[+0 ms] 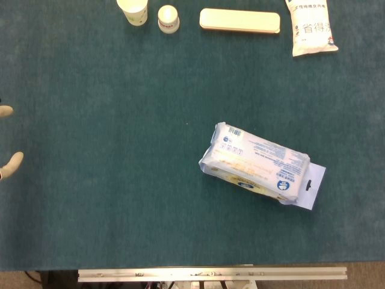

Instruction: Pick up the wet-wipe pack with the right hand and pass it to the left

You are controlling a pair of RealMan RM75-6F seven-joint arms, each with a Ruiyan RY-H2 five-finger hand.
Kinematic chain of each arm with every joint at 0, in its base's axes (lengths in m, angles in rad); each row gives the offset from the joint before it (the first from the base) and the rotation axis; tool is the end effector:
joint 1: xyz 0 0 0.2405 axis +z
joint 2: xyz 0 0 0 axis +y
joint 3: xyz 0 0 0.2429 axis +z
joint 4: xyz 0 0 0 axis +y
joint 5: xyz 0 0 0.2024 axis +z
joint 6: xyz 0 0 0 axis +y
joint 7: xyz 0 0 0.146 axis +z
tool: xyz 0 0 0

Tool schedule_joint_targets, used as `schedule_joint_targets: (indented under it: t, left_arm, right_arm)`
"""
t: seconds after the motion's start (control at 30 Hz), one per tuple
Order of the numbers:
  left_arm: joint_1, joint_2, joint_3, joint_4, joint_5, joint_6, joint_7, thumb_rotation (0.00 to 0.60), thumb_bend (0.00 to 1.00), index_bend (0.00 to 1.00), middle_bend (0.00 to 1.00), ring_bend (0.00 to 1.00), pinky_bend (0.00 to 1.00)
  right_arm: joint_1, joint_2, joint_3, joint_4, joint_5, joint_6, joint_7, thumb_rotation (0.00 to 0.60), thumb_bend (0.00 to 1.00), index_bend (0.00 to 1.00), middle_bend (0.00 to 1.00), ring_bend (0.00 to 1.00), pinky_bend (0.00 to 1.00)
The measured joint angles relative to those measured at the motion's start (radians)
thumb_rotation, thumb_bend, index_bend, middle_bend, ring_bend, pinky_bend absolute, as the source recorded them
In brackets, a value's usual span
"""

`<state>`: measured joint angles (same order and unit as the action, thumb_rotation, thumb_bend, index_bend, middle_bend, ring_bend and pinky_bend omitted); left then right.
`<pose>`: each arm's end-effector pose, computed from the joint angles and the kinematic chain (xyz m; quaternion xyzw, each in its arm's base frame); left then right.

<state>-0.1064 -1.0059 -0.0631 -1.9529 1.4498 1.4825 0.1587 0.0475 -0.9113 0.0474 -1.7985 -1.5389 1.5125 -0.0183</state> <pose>-0.2383 0.1834 0.1701 -0.5808 -0.4107 -0.4090 0.5716 -0.2724 -0.1684 0.2054 0.6037 -0.3696 0.3827 0.5937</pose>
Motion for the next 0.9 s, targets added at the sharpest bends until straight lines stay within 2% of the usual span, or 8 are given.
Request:
schedule_joint_targets:
  t: [0.23, 0.4, 0.6, 0.73, 0.9]
  left_arm:
    - [0.009, 0.004, 0.007, -0.004, 0.022, 0.017, 0.000, 0.600, 0.19, 0.28, 0.20, 0.20, 0.27]
    - [0.016, 0.018, 0.011, -0.007, 0.038, 0.027, -0.007, 0.600, 0.19, 0.28, 0.20, 0.20, 0.27]
    - [0.019, 0.031, 0.019, -0.007, 0.058, 0.027, -0.022, 0.600, 0.19, 0.28, 0.20, 0.20, 0.27]
    - [0.025, 0.038, 0.024, -0.006, 0.069, 0.032, -0.036, 0.600, 0.19, 0.28, 0.20, 0.20, 0.27]
    - [0.031, 0.047, 0.030, 0.001, 0.081, 0.038, -0.049, 0.600, 0.19, 0.28, 0.20, 0.20, 0.27]
  right_arm:
    - [-0.001, 0.004, -0.008, 0.000, -0.011, -0.007, 0.024, 0.600, 0.12, 0.31, 0.36, 0.38, 0.47]
    - [0.008, 0.011, -0.017, -0.032, -0.023, -0.034, 0.066, 0.600, 0.10, 0.22, 0.33, 0.34, 0.47]
    - [0.041, 0.007, -0.032, -0.085, -0.066, -0.094, 0.070, 0.600, 0.01, 0.10, 0.19, 0.19, 0.38]
    - [0.074, -0.002, -0.046, -0.136, -0.084, -0.166, 0.047, 0.600, 0.00, 0.01, 0.12, 0.10, 0.31]
    - [0.117, -0.019, -0.053, -0.204, -0.069, -0.254, -0.006, 0.600, 0.00, 0.00, 0.05, 0.02, 0.26]
